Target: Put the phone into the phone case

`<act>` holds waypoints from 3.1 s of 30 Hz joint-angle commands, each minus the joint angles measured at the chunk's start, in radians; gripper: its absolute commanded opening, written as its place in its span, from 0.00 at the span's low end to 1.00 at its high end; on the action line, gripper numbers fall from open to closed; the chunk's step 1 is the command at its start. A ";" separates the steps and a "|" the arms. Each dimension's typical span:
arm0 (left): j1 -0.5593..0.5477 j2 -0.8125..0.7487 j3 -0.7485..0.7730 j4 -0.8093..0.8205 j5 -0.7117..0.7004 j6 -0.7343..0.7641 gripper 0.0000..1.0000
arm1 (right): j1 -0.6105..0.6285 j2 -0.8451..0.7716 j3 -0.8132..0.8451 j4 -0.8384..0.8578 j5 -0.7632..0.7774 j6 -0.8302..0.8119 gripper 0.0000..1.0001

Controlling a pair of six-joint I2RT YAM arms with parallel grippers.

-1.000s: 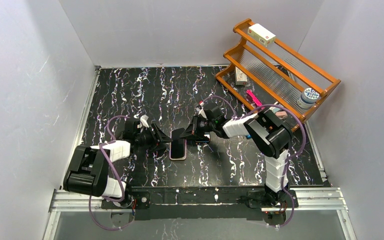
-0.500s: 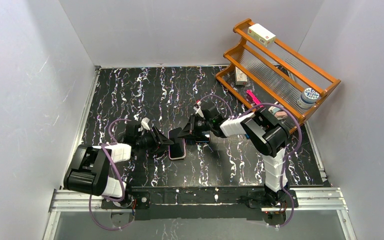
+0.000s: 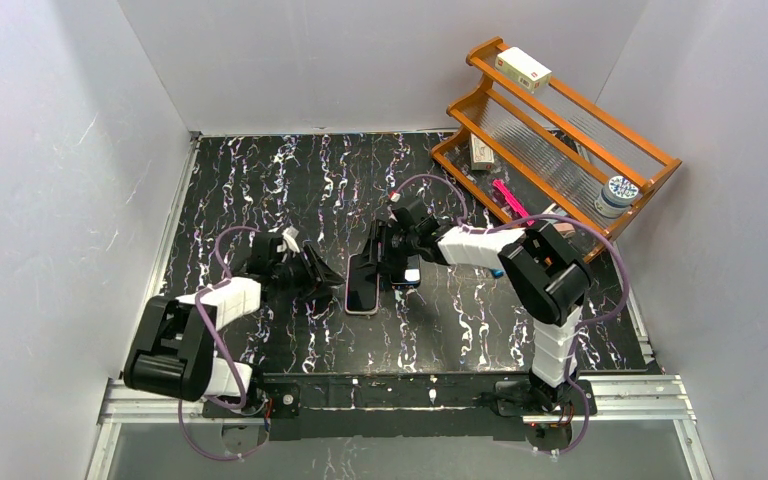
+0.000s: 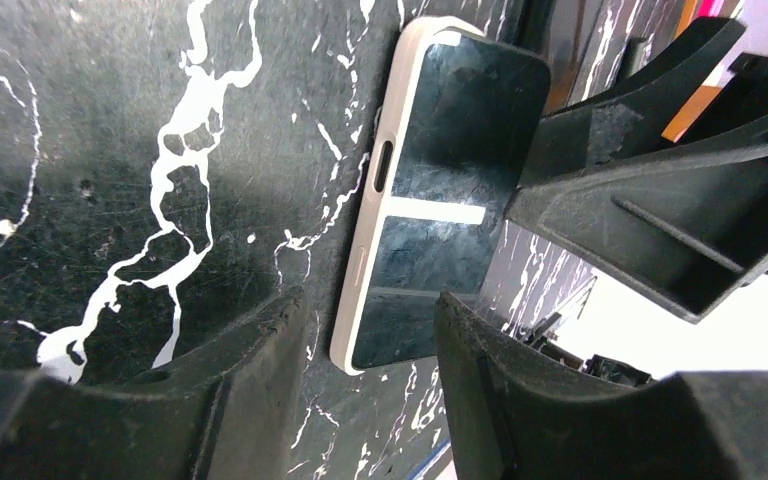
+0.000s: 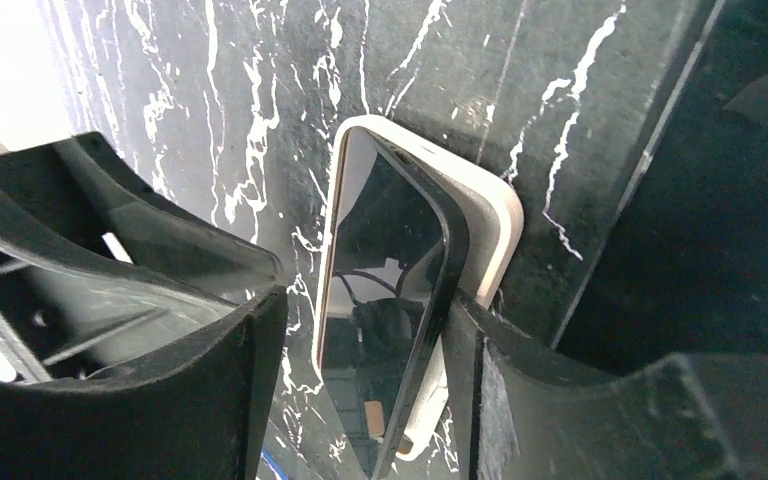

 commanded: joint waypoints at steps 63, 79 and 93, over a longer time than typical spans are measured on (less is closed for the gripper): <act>-0.133 -0.014 0.003 0.029 -0.180 -0.097 0.42 | 0.035 -0.084 -0.062 -0.142 0.103 0.009 0.77; -0.132 0.122 -0.017 0.146 -0.047 -0.086 0.38 | 0.041 -0.097 -0.249 0.399 -0.138 0.148 0.77; -0.132 0.105 -0.007 0.058 -0.081 -0.026 0.39 | 0.013 -0.060 -0.351 0.860 -0.318 0.327 0.76</act>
